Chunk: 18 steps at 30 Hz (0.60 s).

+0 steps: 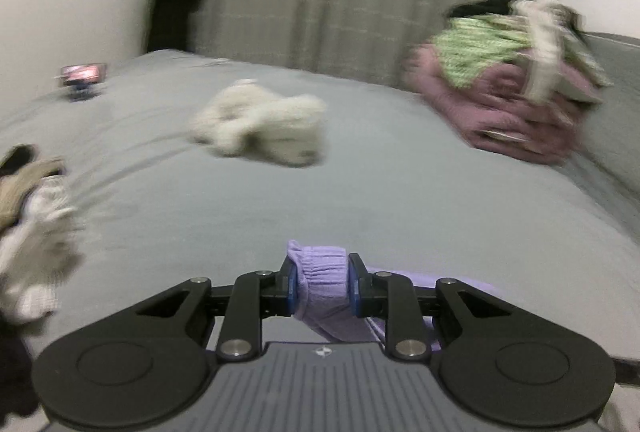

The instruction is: Fold clothes

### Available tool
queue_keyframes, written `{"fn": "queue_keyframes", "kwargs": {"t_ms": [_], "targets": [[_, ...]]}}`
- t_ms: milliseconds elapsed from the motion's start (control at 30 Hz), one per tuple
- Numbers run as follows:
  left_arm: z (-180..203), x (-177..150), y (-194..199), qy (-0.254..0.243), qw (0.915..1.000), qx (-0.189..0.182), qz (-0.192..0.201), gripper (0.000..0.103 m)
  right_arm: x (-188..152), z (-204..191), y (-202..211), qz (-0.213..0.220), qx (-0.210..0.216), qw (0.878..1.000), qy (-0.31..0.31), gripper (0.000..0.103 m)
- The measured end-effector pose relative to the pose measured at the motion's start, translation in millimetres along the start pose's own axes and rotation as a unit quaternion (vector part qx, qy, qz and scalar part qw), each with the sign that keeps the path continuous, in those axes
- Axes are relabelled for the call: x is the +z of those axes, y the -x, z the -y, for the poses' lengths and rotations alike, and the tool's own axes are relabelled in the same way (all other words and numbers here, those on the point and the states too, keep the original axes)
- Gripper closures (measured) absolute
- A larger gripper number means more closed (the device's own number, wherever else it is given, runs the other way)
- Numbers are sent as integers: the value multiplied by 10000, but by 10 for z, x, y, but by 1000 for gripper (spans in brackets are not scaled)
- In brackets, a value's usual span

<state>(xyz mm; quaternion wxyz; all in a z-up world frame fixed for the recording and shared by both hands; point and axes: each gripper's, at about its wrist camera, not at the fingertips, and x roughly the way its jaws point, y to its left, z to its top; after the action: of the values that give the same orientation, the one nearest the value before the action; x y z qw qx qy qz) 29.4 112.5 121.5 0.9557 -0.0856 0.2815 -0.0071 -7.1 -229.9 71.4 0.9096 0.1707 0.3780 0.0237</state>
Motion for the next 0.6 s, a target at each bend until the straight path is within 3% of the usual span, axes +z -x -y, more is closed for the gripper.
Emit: {"fn": "queue_keyframes", "kwargs": {"t_ms": [100, 333, 467, 600], "targets": [[-255, 34, -9, 178, 9987, 470, 46, 80, -31, -64, -41, -60, 39, 9999, 106, 25], [-718, 69, -74, 683, 9920, 1054, -132, 80, -106, -207, -132, -195, 122, 9990, 375, 19], [-831, 9, -155, 837, 9906, 990, -434, 80, -184, -346, -210, -318, 285, 9969, 664, 16], [-833, -18, -174, 864, 9906, 952, -477, 80, -299, -604, -306, -405, 577, 9905, 1177, 10]]}}
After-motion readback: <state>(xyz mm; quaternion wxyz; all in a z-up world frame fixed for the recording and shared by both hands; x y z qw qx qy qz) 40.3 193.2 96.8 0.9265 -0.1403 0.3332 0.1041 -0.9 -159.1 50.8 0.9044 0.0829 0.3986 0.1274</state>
